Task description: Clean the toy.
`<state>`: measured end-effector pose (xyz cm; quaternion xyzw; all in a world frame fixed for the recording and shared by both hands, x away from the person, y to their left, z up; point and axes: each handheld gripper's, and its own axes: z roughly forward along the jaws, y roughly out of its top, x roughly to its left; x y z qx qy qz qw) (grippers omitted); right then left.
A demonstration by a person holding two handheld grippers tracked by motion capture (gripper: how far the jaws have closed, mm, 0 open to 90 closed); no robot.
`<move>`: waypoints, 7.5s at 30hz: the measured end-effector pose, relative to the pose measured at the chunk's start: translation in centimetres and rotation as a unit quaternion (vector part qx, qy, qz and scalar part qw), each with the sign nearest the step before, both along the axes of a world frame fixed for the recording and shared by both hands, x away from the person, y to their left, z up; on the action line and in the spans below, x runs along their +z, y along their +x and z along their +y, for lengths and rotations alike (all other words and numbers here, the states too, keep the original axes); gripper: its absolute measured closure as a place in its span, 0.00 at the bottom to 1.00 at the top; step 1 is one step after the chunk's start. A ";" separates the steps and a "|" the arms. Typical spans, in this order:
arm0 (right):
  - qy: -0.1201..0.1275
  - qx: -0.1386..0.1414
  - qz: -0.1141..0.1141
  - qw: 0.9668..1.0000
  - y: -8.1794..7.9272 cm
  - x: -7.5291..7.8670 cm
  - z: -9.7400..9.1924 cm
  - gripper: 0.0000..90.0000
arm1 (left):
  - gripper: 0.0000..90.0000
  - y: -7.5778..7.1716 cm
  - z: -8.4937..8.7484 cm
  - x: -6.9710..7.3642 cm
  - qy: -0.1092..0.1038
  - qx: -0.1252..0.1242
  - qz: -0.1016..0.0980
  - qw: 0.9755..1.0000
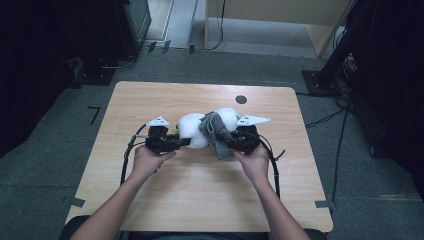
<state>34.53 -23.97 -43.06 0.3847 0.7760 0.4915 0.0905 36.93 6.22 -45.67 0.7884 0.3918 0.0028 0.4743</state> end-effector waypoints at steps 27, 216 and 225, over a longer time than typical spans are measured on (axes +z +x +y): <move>0.013 -0.090 0.019 0.996 0.8 -1.9 -6.6 0.86 | 0.68 0.3 0.3 -0.3 0.006 0.008 0.000 1.000; 0.001 -0.119 -0.032 0.992 4.2 -0.6 -3.0 0.83 | 0.11 4.2 -0.3 -2.9 0.038 -0.227 -0.036 0.973; 0.040 -0.130 -0.023 0.990 4.1 0.0 -3.9 0.82 | 0.42 2.6 0.4 -2.7 0.008 -0.192 -0.043 0.980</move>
